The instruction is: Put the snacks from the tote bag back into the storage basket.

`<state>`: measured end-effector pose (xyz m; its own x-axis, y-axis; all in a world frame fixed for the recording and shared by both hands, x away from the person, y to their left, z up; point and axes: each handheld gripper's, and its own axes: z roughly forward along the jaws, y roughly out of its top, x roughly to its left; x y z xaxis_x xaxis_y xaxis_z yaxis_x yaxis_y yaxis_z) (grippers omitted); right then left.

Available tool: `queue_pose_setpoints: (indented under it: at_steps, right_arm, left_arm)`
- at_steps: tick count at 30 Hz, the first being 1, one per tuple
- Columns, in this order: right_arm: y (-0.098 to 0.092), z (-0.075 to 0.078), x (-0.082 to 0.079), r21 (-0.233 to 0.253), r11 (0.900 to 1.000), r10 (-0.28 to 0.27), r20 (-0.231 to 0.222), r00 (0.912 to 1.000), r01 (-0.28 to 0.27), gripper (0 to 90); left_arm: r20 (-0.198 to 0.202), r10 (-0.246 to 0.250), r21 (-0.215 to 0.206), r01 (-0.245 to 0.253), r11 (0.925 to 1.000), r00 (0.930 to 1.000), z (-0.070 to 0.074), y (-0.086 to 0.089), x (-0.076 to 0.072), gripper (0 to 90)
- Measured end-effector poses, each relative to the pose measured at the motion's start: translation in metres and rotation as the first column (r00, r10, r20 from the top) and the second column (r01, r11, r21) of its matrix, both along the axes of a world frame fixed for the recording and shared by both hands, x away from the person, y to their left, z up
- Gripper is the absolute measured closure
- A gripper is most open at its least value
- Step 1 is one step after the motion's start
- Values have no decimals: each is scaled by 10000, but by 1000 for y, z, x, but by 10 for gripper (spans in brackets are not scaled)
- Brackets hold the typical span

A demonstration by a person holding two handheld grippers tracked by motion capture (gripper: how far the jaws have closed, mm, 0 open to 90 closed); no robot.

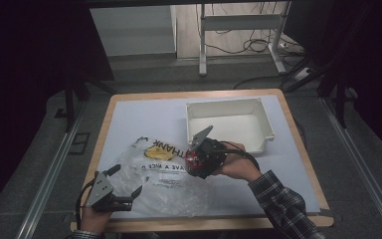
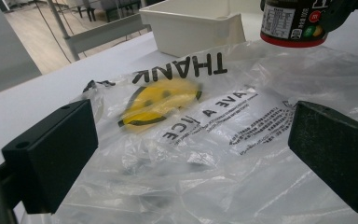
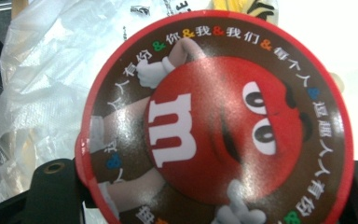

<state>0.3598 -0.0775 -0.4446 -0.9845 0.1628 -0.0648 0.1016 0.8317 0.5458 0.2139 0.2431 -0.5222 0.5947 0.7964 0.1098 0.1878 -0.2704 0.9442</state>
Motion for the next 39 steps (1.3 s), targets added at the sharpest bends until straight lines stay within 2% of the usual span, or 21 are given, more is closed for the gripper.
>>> queue_pose_setpoints:
  at_steps: [2, 13, 20, 39]
  right_arm:
    - [-3, 0, 1, 29, 10000, -65, -78, 9999, 65, 259]
    - [-24, 7, 6, 58, 9990, -434, 150, 9989, 433, 259]
    - [-33, 7, 11, 71, 9982, -597, 190, 9980, 596, 259]
    - [-45, 12, 28, 268, 9950, -972, 256, 9949, 965, 259]
  left_arm:
    - [31, 11, -21, -10, 10000, 10000, 0, 0, 0, 11]
    - [66, 76, -80, -76, 9999, 9999, 0, 0, 0, 9]
    - [54, 143, 200, -144, 9997, 9999, -1, -1, 0, 9]
    - [59, 162, 254, -164, 9995, 9999, -1, -1, 0, 12]
